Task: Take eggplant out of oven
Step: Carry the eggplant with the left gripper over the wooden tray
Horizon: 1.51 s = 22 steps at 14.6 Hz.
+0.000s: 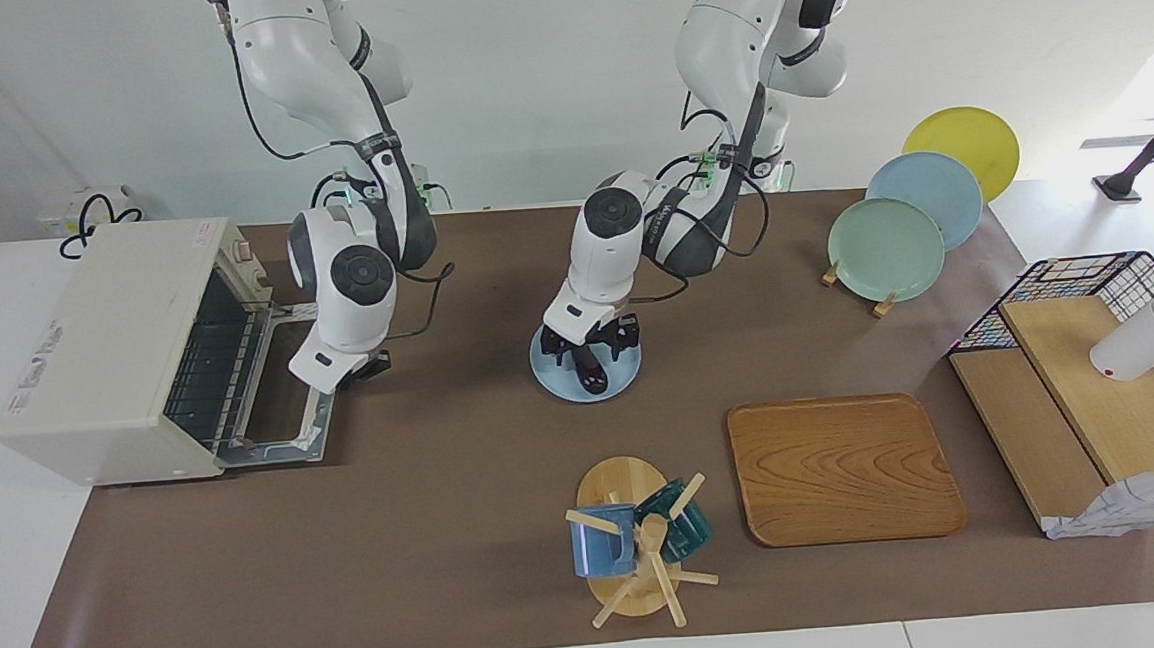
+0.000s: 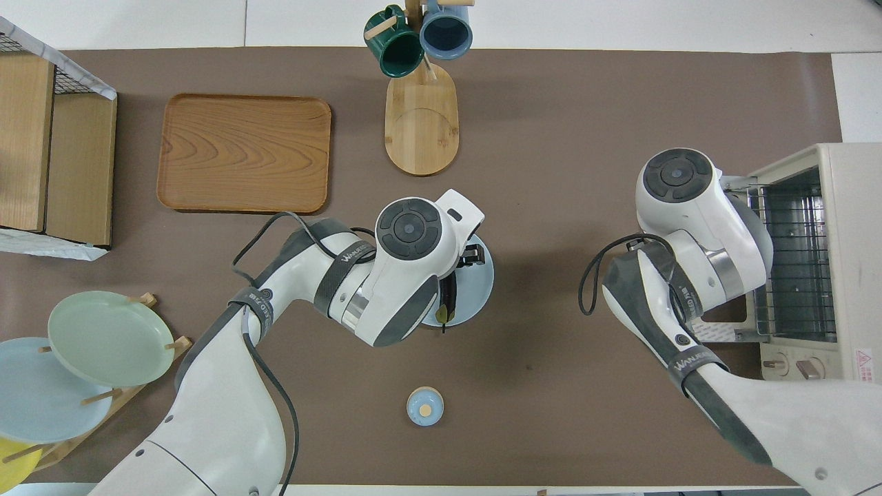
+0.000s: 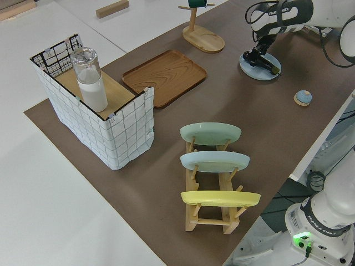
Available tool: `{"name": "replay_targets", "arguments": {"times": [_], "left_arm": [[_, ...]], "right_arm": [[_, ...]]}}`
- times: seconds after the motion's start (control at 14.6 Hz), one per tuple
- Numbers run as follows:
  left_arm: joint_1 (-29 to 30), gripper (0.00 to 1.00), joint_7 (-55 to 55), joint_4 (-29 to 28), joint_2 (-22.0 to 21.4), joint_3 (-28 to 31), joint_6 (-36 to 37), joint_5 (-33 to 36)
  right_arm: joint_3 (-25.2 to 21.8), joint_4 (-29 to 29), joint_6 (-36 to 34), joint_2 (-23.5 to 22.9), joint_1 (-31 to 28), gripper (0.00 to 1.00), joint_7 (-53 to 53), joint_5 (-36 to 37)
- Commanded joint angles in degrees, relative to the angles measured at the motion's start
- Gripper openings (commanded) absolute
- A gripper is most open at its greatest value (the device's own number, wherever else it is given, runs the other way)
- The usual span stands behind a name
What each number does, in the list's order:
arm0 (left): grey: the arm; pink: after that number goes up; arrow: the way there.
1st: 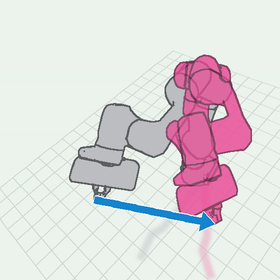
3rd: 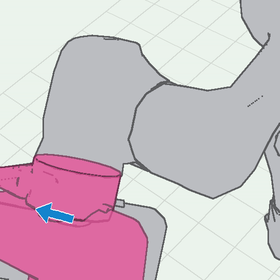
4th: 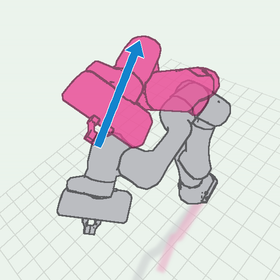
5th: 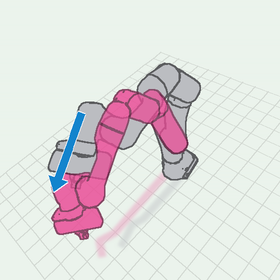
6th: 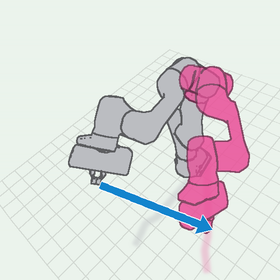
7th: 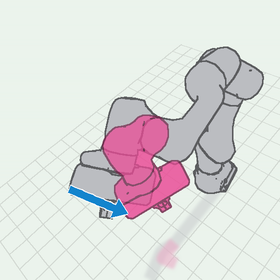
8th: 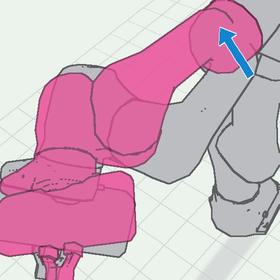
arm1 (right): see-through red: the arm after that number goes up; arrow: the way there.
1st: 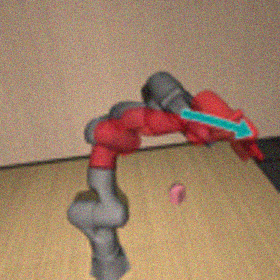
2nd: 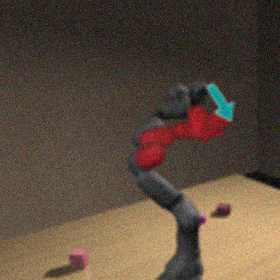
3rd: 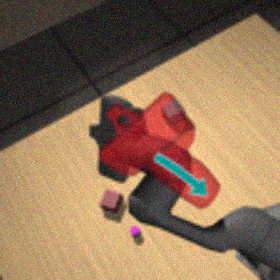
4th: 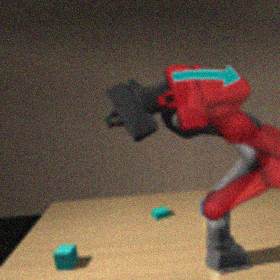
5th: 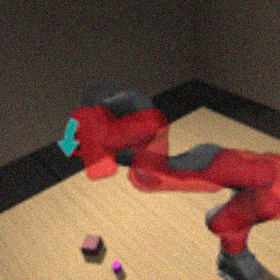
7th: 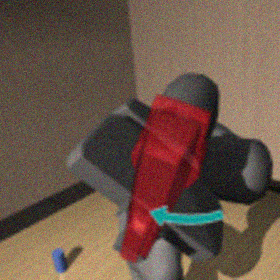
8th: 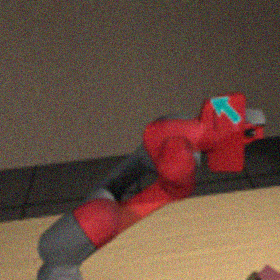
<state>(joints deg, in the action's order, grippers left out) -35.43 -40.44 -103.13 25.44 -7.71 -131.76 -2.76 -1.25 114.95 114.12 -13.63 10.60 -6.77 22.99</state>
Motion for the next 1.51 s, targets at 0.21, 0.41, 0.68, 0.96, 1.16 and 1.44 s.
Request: {"name": "replay_targets", "arguments": {"times": [0.21, 0.41, 0.68, 0.96, 1.16, 1.44], "left_arm": [[-1.57, 0.67, -2.89, -3.04, -1.36, 0.94, -2.98, 0.12], [-1.31, 0.39, -2.8, -2.43, -1.36, 0.94, -2.19, 0.12], [0.0, 0.0, -2.28, -1.73, -2.85, 1.03, -0.7, 0.12], [5.88, 0.0, 1.66, 3.54, -4.87, 1.03, 7.11, 0.21], [12.99, 0.0, 9.48, 8.2, -3.83, 0.94, 10.73, 0.12], [22.66, 0.0, 21.77, 11.1, -1.99, 1.03, 10.82, 0.47]], "right_arm": [[-0.07, -4.72, -7.4, 5.8, -8.47, 0.05, 12.9, 1.98], [-0.15, -5.61, -8.82, 7.38, -11.47, 0.05, 17.14, 0.74], [-0.07, -8.32, -14.78, 11.07, -11.74, 0.09, 18.11, -2.94], [0.55, -20.0, -25.86, 11.78, -11.04, 0.15, 18.9, -11.19], [0.64, -23.36, -27.98, 11.6, -11.82, 0.27, 18.9, -16.64], [0.02, -22.57, -28.42, 11.87, -13.06, 0.9, 18.38, -20.44]]}}
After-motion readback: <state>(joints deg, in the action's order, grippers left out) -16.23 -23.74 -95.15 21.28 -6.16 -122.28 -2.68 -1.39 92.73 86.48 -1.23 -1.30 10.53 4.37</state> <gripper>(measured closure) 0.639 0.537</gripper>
